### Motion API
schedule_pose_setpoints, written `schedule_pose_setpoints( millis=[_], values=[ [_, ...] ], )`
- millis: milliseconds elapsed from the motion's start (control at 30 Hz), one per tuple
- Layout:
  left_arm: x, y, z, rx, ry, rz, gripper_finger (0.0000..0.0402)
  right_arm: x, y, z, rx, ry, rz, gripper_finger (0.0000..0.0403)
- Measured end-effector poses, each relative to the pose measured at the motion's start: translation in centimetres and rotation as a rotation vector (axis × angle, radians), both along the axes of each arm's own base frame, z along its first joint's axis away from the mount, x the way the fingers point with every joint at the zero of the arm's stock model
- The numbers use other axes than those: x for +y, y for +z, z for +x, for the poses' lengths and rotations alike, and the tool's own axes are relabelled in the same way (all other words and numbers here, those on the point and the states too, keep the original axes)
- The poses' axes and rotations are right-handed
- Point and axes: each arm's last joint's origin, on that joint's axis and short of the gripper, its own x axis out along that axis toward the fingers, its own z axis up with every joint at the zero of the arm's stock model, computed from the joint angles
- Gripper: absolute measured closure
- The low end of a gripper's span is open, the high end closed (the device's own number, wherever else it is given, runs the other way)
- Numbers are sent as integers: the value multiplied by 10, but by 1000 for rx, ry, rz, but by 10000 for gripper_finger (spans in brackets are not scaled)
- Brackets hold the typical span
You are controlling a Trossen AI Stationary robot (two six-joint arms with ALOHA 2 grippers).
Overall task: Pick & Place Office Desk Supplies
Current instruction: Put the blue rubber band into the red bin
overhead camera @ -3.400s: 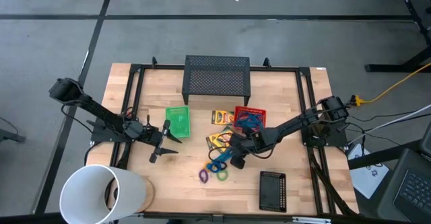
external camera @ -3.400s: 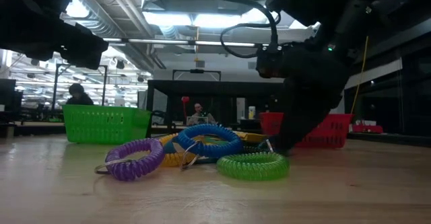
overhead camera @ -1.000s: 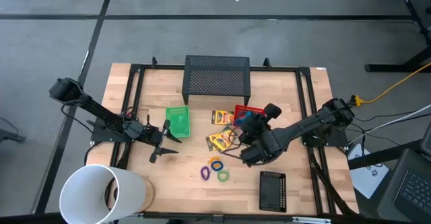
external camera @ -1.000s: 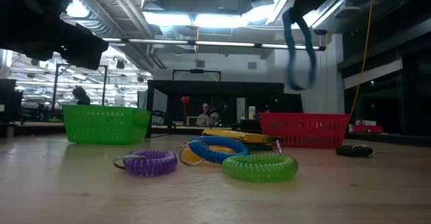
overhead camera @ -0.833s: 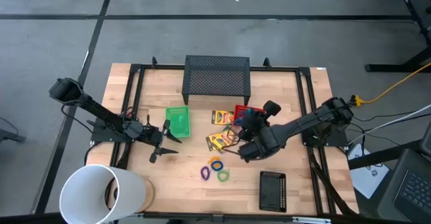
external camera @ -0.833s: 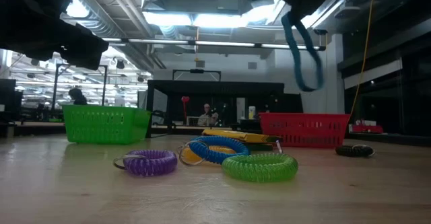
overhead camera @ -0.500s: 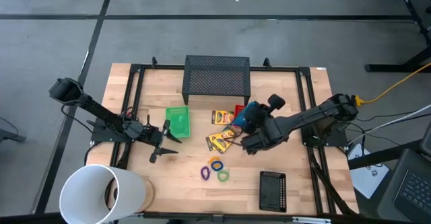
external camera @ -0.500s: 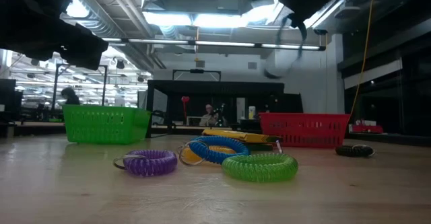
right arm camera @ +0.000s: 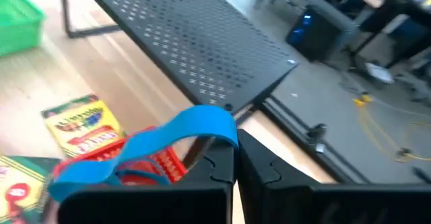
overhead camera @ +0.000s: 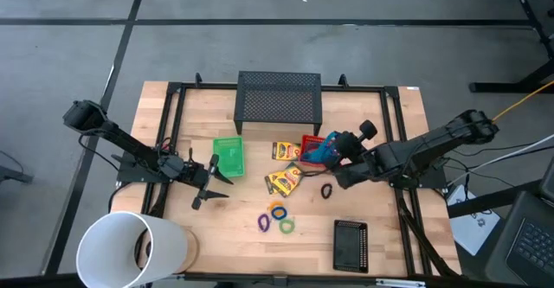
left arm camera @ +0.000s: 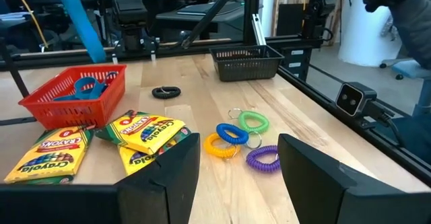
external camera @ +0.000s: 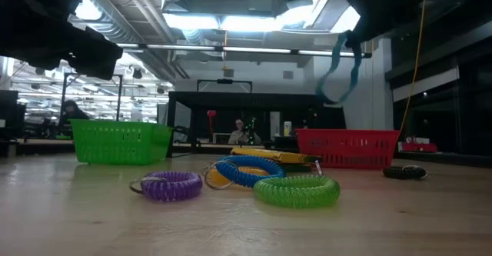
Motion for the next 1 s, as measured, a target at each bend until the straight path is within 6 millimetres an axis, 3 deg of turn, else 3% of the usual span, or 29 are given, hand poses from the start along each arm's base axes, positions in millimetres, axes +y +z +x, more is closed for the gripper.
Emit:
schedule_pose_setpoints(
  millis=[333, 667, 1000],
  values=[
    [0, 0, 0, 2, 1, -2, 206, -18, -39, 5, -34, 40, 105, 403],
    [0, 0, 0, 4, 1, -6, 206, -27, -48, 12, -63, 104, 181, 403],
    [0, 0, 0, 6, 1, -9, 206, -36, -76, 9, -119, 158, 301, 403]
  ],
)
